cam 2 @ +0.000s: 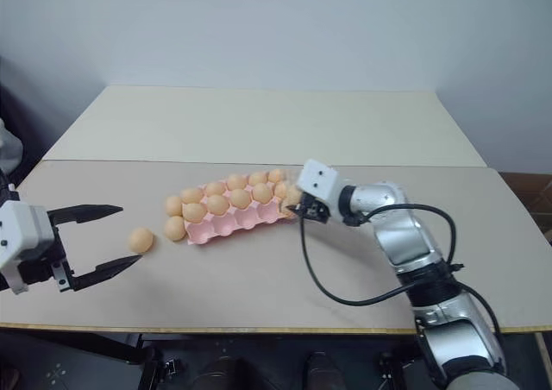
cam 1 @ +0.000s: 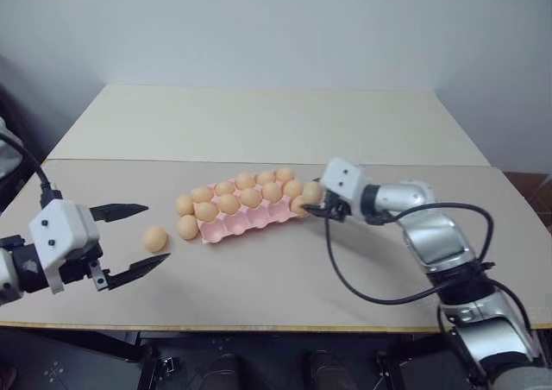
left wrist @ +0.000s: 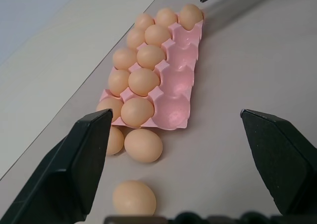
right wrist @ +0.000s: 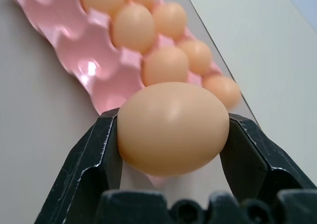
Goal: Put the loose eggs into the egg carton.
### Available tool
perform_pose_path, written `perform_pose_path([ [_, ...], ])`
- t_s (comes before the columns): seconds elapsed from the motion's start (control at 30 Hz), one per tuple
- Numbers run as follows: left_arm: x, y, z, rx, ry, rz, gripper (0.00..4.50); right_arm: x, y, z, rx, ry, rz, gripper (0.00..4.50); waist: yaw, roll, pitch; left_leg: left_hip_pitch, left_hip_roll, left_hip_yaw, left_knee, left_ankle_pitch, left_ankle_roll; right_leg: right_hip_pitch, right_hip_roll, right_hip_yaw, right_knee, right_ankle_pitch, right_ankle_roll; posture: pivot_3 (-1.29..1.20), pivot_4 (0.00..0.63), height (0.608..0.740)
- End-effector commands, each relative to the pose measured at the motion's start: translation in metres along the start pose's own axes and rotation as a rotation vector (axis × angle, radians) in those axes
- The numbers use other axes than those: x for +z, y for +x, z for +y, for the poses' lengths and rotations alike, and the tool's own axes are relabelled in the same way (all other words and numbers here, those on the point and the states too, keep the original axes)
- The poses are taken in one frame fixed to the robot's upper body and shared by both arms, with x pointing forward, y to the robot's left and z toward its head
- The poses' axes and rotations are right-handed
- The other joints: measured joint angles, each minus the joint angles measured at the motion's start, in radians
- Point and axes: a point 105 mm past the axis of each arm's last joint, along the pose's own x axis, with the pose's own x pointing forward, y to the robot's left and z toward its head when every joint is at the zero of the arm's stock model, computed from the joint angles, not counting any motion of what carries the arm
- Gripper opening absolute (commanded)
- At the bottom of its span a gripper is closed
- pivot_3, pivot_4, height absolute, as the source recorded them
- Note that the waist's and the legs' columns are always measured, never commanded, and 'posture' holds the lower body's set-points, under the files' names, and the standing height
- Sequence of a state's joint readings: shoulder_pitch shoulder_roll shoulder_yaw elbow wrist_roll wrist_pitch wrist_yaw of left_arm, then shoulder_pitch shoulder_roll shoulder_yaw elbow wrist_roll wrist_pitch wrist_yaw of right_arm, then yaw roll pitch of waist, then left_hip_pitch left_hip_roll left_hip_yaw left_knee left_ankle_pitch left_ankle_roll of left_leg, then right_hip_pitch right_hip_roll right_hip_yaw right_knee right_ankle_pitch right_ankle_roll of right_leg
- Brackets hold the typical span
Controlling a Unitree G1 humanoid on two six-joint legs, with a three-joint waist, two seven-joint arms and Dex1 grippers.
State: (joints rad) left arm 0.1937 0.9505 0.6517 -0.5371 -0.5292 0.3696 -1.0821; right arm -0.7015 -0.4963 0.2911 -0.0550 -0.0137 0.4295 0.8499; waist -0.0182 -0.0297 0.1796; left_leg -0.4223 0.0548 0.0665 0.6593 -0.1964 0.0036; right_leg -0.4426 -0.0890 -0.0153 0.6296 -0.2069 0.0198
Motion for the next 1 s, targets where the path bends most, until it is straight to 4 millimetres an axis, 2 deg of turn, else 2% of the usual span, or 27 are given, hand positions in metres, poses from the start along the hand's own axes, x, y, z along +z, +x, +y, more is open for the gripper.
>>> perform_pose_path([
  [0.03, 0.008, -0.001, 0.001, 0.006, 0.052, -0.011, 4.5, 0.023, 0.012, 0.0, -0.013, -0.082, -0.067, 2.67, 0.0, 0.0, 0.0, 0.0, 0.0, 0.0, 0.0, 0.0, 0.0, 0.0, 0.0, 0.0, 0.0, 0.0, 0.0, 0.0, 0.15, 0.74],
  [0.23, 0.009, -0.005, -0.002, 0.016, 0.046, 0.0, 4.5, 0.023, 0.03, 0.0, 0.003, -0.064, -0.071, 2.67, 0.002, 0.0, 0.0, 0.0, 0.0, 0.0, 0.0, 0.0, 0.0, 0.0, 0.0, 0.0, 0.0, 0.0, -0.001, 0.0, 0.15, 0.74],
  [0.4, 0.007, -0.007, -0.004, 0.026, 0.04, 0.01, 4.5, 0.023, 0.032, 0.001, 0.023, -0.06, -0.078, 4.31, 0.001, 0.0, 0.0, 0.0, 0.0, 0.0, 0.0, 0.0, 0.0, 0.0, 0.0, -0.001, 0.0, 0.0, -0.001, 0.0, 0.15, 0.74],
  [0.43, 0.007, -0.007, -0.004, 0.027, 0.039, 0.01, 4.5, 0.022, 0.033, 0.0, 0.017, -0.06, -0.068, 4.46, 0.001, 0.0, 0.0, 0.0, 0.0, 0.0, 0.0, 0.0, 0.0, 0.0, 0.0, -0.001, 0.0, 0.0, -0.001, 0.0, 0.15, 0.74],
  [0.6, 0.006, -0.008, -0.004, 0.034, 0.036, 0.015, 4.5, 0.022, 0.032, -0.002, 0.0, -0.08, -0.067, 4.46, 0.0, 0.0, 0.0, 0.0, 0.0, 0.0, 0.0, 0.0, 0.0, 0.0, 0.0, 0.0, 0.0, 0.0, -0.001, 0.0, 0.15, 0.74],
  [0.73, 0.004, -0.011, -0.003, 0.043, 0.034, 0.025, 4.5, 0.026, 0.019, -0.004, 0.003, -0.09, -0.083, 4.46, 0.001, 0.0, 0.0, 0.0, 0.0, 0.0, 0.0, 0.0, 0.0, 0.0, 0.0, 0.0, 0.0, 0.0, -0.001, 0.0, 0.15, 0.74],
  [0.87, 0.0, -0.016, -0.004, 0.064, 0.018, 0.032, 4.5, 0.028, -0.005, -0.001, 0.033, -0.105, -0.103, 4.46, 0.004, 0.0, 0.0, -0.001, 0.0, 0.0, 0.0, 0.0, 0.0, 0.0, 0.0, -0.001, 0.0, 0.0, -0.001, 0.0, 0.15, 0.74],
  [0.97, -0.006, -0.024, -0.005, 0.095, -0.013, 0.034, 4.5, 0.03, -0.032, 0.008, 0.124, -0.089, -0.135, 4.46, 0.005, 0.0, 0.0, -0.001, 0.0, 0.0, 0.0, 0.0, 0.0, 0.0, -0.001, -0.001, -0.001, 0.0, -0.001, 0.0, 0.15, 0.74],
  [1.0, -0.011, -0.028, -0.006, 0.111, -0.029, 0.039, 4.5, 0.028, -0.047, 0.015, 0.189, -0.096, -0.133, 4.46, 0.005, 0.0, 0.0, -0.001, 0.0, 0.0, 0.0, 0.0, 0.0, 0.0, -0.001, -0.001, -0.001, 0.0, -0.001, 0.0, 0.15, 0.74],
])
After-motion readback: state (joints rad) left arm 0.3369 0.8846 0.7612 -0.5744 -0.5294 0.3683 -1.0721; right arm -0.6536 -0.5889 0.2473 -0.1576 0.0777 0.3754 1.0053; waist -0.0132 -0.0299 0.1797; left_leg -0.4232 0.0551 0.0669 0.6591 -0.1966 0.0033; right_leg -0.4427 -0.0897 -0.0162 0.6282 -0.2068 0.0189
